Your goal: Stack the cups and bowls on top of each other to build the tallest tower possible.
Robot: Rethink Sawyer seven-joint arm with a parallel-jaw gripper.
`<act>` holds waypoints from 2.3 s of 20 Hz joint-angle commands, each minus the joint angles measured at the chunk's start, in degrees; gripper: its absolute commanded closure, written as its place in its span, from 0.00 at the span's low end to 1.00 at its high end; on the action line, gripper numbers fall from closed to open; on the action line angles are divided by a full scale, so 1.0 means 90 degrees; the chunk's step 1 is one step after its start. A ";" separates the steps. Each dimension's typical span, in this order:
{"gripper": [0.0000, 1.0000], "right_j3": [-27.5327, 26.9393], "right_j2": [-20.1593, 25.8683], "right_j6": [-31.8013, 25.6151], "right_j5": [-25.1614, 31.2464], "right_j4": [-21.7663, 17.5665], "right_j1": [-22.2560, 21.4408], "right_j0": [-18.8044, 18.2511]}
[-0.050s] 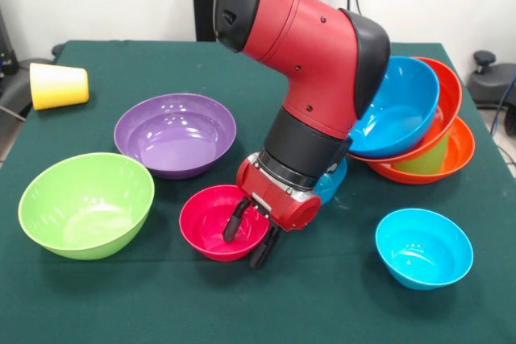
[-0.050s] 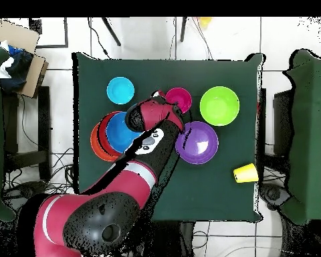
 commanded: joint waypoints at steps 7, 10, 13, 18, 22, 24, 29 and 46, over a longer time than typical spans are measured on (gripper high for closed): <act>0.00 0.0098 0.0792 0.0246 -0.0135 -0.0119 0.0192 -0.0070; 0.00 0.0112 0.0845 0.0208 -0.0138 -0.0143 0.0168 -0.0100; 0.00 0.0110 0.0862 0.0181 -0.0130 -0.0157 0.0154 -0.0122; 0.00 0.0114 0.0873 0.0174 -0.0117 -0.0158 0.0146 -0.0130; 0.00 0.0105 0.0878 0.0171 -0.0097 -0.0152 0.0148 -0.0132; 0.00 0.0118 0.0894 0.0160 -0.0099 -0.0160 0.0136 -0.0142; 0.00 0.0111 0.0930 0.0119 -0.0079 -0.0179 0.0119 -0.0169; 0.00 0.0089 0.0975 0.0083 -0.0026 -0.0179 0.0106 -0.0210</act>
